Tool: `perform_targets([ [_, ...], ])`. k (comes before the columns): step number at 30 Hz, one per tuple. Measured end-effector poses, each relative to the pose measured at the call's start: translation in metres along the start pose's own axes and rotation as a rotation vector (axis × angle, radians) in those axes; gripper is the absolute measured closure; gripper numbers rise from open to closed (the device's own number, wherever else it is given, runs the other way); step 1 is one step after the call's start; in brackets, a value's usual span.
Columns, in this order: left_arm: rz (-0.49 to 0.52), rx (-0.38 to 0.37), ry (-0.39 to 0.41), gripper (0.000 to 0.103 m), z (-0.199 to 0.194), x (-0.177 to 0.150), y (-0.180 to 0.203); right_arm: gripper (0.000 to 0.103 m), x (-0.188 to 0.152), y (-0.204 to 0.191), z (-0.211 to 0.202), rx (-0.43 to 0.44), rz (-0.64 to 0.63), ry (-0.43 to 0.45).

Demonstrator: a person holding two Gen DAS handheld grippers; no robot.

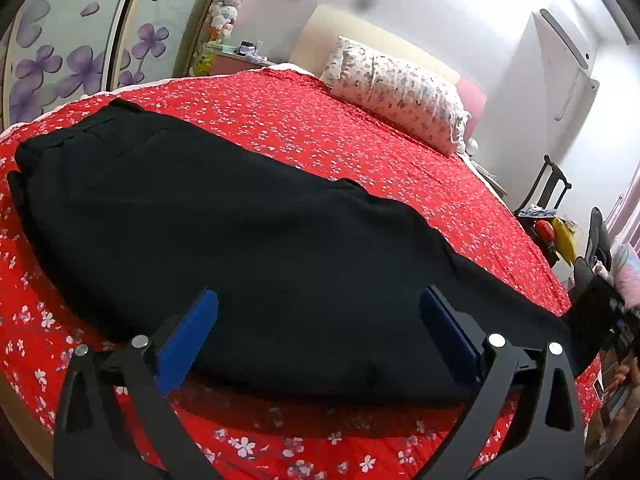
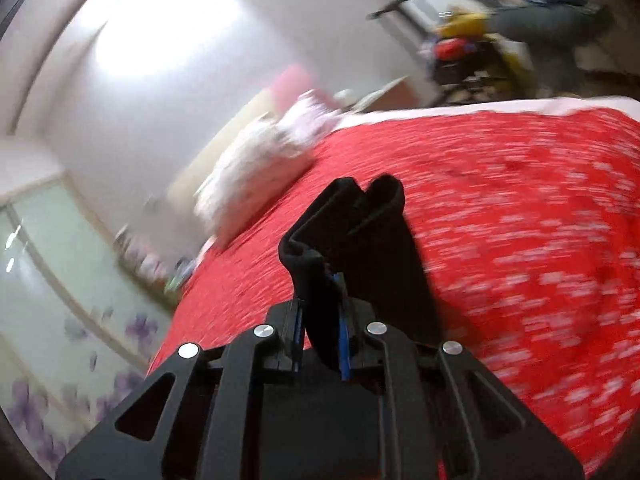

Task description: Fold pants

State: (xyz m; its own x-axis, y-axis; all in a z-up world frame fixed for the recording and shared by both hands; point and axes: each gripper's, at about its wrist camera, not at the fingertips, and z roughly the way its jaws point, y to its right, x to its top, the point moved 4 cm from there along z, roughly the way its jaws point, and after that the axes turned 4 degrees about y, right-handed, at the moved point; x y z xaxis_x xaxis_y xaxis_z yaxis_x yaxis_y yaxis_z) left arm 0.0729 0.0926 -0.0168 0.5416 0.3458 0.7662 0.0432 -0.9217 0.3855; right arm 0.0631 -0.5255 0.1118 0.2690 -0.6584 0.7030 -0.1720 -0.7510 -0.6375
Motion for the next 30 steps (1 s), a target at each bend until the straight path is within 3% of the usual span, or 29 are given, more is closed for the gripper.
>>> perform_targets([
  [3,-0.004,-0.008,0.0,0.002,0.001,0.001,0.0,0.089,-0.025,-0.054,0.024,0.086,-0.054,-0.099],
  [8,-0.017,-0.021,0.002,0.002,0.002,0.002,-0.001,0.089,-0.075,-0.111,0.062,0.179,-0.07,-0.255],
  [14,-0.046,-0.041,0.001,0.002,0.001,0.004,-0.004,0.089,-0.14,-0.158,0.1,0.205,-0.1,-0.423],
  [17,-0.061,-0.058,0.0,0.002,0.001,0.005,-0.008,0.089,-0.163,-0.172,0.107,0.209,-0.096,-0.476],
  [20,-0.074,-0.075,-0.001,0.002,0.001,0.007,-0.01,0.089,-0.177,-0.197,0.105,0.269,-0.093,-0.498],
  [23,-0.086,-0.088,-0.001,0.002,0.001,0.007,-0.012,0.089,-0.199,-0.231,0.103,0.328,-0.176,-0.527],
  [26,-0.089,-0.095,-0.003,0.002,0.001,0.008,-0.013,0.089,-0.24,-0.239,0.11,0.268,-0.322,-0.617],
  [30,-0.111,-0.113,-0.002,0.002,0.0,0.009,-0.015,0.089,-0.253,-0.239,0.103,0.256,-0.349,-0.604],
])
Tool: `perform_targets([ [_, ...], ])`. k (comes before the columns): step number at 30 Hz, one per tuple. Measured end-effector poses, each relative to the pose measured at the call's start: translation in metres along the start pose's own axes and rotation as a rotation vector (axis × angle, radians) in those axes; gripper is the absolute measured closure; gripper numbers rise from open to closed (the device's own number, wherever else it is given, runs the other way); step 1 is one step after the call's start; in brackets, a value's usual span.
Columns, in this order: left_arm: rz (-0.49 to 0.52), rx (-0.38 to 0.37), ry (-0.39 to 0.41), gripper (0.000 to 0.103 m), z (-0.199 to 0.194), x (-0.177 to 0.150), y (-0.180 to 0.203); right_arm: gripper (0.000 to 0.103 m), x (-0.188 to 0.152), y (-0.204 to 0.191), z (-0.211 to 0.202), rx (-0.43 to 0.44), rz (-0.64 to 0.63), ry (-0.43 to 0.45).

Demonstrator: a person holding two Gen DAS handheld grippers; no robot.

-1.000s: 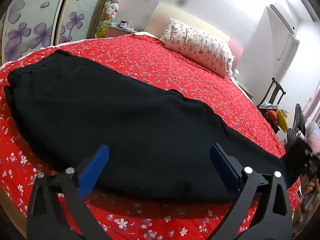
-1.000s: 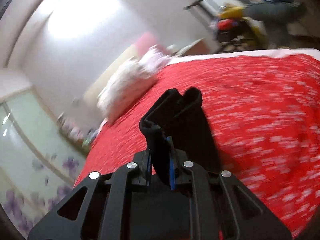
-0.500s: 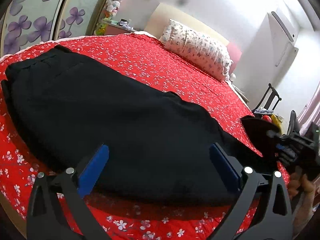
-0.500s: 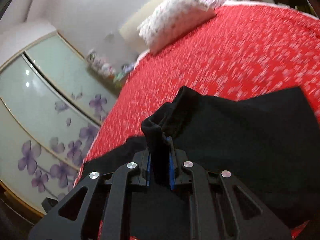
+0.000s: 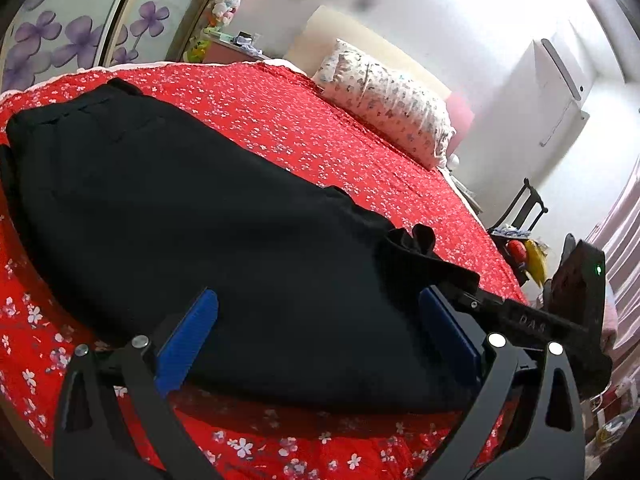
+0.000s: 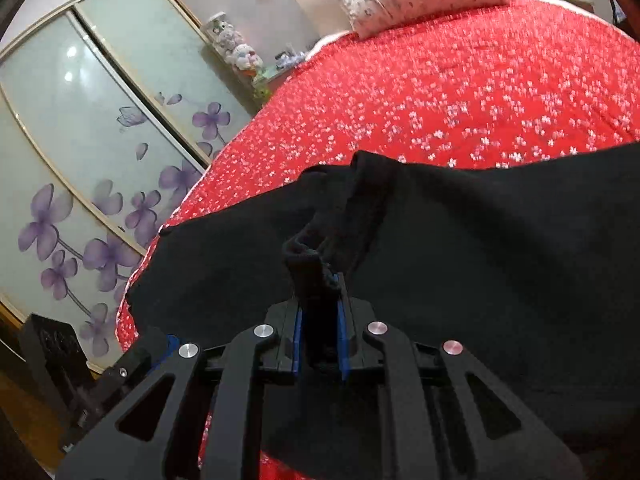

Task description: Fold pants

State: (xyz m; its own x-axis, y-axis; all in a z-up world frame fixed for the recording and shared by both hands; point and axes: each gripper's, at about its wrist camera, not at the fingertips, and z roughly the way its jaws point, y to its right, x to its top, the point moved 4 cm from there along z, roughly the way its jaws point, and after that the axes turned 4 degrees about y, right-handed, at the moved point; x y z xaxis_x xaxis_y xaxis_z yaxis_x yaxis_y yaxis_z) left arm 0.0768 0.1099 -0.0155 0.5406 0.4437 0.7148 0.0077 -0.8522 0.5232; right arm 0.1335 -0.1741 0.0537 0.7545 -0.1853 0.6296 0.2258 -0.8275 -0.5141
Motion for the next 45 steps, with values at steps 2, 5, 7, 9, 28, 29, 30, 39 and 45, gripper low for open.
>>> perform_targets([
  [2,-0.007,-0.003,0.002,0.002,0.0,0.0,-0.001,0.089,-0.003,-0.009,0.0,-0.013,-0.051,-0.003],
  [5,-0.005,0.0,0.002,0.002,0.0,0.0,0.0,0.089,-0.017,-0.013,0.008,-0.047,-0.123,-0.055],
  [7,-0.008,-0.003,0.001,0.002,0.0,0.0,0.001,0.087,-0.026,-0.016,0.015,-0.069,-0.169,-0.087],
  [9,-0.01,-0.007,0.001,0.002,-0.001,0.0,0.001,0.07,-0.032,-0.024,0.015,-0.075,-0.234,-0.101],
  [28,-0.342,0.031,0.179,0.002,-0.069,0.038,-0.085,0.012,-0.033,-0.009,-0.043,0.316,0.068,-0.127],
  [29,-0.384,0.039,0.159,0.002,-0.073,0.04,-0.099,0.009,-0.032,-0.004,-0.051,0.308,0.047,-0.102],
  [30,-0.433,0.033,0.139,0.003,-0.076,0.042,-0.115,0.009,-0.032,0.002,-0.062,0.309,0.034,-0.073],
  [39,-0.655,0.06,0.043,0.004,-0.08,0.059,-0.187,0.009,-0.03,0.036,-0.072,0.394,0.163,-0.011],
  [45,-0.67,0.08,0.002,0.004,-0.064,0.079,-0.205,0.009,-0.033,0.025,-0.065,0.419,0.133,-0.039],
])
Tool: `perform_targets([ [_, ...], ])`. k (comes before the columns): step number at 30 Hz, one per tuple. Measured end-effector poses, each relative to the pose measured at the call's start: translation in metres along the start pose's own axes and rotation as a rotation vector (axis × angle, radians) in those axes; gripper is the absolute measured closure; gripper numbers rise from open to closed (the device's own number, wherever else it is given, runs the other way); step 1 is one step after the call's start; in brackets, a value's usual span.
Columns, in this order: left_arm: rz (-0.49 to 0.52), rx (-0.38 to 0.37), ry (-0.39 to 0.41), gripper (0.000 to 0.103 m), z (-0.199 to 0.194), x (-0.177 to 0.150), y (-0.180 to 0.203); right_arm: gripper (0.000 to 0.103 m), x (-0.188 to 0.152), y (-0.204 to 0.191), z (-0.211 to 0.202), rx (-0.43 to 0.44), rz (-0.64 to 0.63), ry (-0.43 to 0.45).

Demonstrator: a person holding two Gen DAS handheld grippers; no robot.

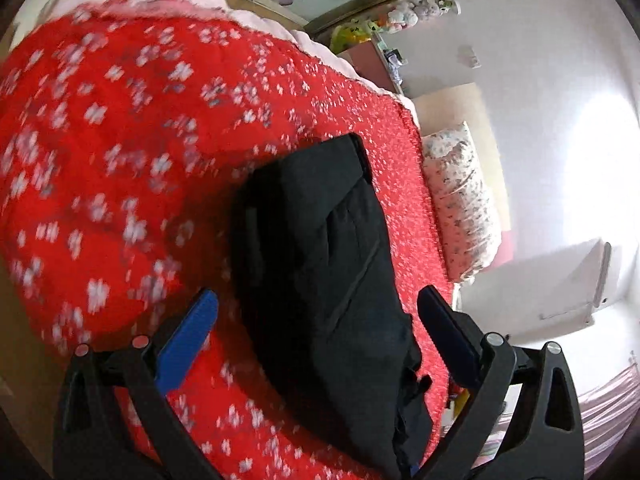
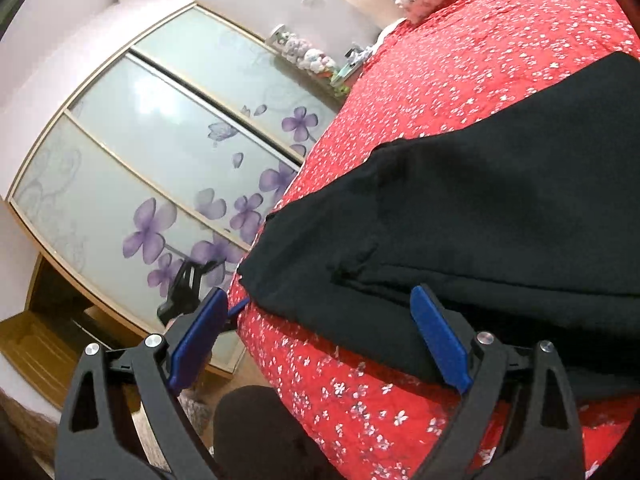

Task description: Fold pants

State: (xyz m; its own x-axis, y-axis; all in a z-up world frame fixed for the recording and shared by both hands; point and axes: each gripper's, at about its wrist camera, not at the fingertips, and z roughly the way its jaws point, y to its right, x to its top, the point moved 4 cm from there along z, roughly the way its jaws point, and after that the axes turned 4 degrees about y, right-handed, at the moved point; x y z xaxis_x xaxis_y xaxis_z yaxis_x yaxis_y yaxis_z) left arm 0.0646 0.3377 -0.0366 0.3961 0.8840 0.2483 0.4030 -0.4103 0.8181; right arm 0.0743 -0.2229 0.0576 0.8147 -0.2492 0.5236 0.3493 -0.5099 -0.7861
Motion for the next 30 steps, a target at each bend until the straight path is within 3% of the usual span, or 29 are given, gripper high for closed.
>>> perform_targets([
  [7,0.057,0.007,-0.04,0.006,0.022,0.015,0.019,0.009,-0.005,-0.001,0.01,-0.008,-0.012,-0.034],
  [10,0.199,-0.069,-0.016,0.007,0.01,0.004,0.043,0.009,-0.005,0.0,0.013,-0.006,-0.003,-0.038],
  [14,0.18,-0.14,0.014,0.007,0.008,0.004,0.042,0.008,-0.005,0.001,0.019,-0.004,-0.001,-0.047],
  [18,0.149,-0.068,0.027,0.012,0.015,0.0,0.034,0.008,-0.008,0.0,0.021,-0.014,-0.018,-0.061],
  [21,0.218,-0.045,0.039,0.011,0.006,-0.005,0.048,0.008,-0.007,-0.001,0.021,-0.013,-0.023,-0.067],
  [27,0.221,0.007,0.03,0.008,0.012,-0.005,0.055,0.008,-0.006,-0.001,0.023,-0.015,-0.02,-0.072],
  [30,0.29,0.051,0.044,0.006,0.02,-0.007,0.063,0.008,-0.006,-0.002,0.024,-0.015,-0.025,-0.076],
])
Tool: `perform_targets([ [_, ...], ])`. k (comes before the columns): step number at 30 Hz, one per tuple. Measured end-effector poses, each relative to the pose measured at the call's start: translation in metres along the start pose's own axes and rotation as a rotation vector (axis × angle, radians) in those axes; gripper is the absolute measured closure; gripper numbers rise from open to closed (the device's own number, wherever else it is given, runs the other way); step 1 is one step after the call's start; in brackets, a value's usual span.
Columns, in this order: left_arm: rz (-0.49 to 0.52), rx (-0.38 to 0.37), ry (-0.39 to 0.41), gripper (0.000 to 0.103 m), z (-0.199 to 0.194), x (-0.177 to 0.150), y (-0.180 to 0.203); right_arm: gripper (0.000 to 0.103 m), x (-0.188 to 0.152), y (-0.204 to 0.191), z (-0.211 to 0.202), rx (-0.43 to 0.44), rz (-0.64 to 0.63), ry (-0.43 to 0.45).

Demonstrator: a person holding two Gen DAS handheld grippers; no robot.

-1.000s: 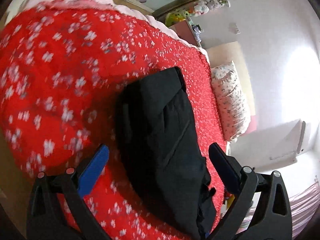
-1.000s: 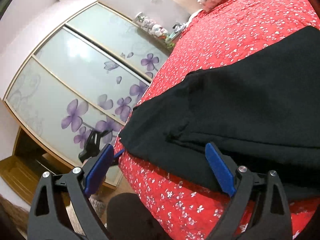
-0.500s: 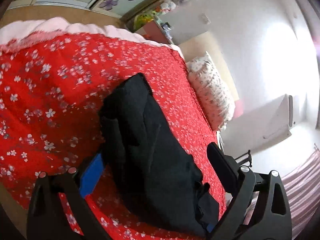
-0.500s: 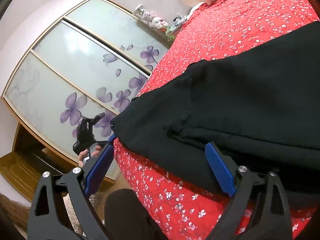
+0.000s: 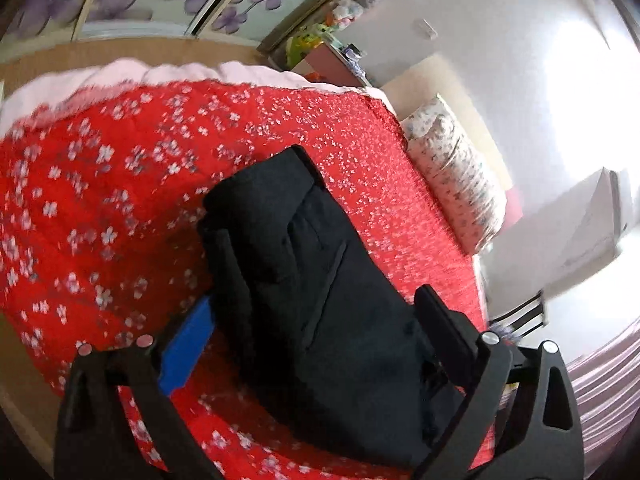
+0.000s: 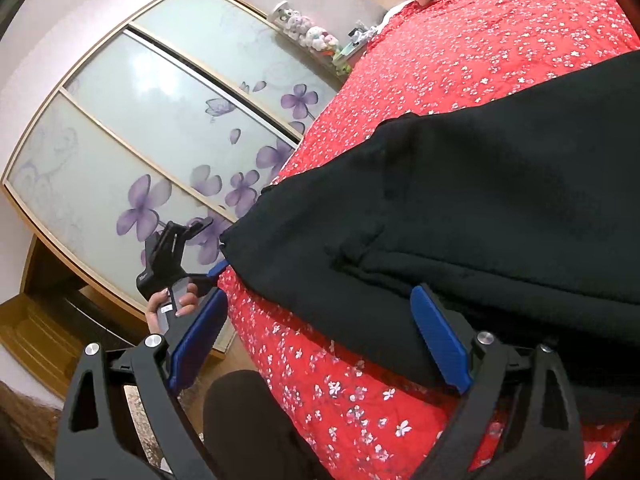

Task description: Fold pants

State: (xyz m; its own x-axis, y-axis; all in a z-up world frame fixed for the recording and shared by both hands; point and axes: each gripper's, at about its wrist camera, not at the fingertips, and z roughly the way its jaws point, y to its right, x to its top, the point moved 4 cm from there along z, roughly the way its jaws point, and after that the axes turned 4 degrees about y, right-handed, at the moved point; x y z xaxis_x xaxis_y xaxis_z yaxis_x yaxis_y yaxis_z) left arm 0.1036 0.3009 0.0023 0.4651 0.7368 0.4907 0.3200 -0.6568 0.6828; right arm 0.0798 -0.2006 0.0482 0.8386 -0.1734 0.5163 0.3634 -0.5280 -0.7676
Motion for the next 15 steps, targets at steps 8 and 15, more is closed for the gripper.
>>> perform_targets([
  [8,-0.1,0.042,-0.026,0.026,0.017,-0.005,-0.034,0.008,-0.002,0.0,0.001,-0.002,-0.01,-0.004],
  [15,-0.095,0.037,0.007,0.064,0.005,-0.002,-0.041,0.008,-0.001,0.0,0.002,-0.005,-0.009,-0.007],
])
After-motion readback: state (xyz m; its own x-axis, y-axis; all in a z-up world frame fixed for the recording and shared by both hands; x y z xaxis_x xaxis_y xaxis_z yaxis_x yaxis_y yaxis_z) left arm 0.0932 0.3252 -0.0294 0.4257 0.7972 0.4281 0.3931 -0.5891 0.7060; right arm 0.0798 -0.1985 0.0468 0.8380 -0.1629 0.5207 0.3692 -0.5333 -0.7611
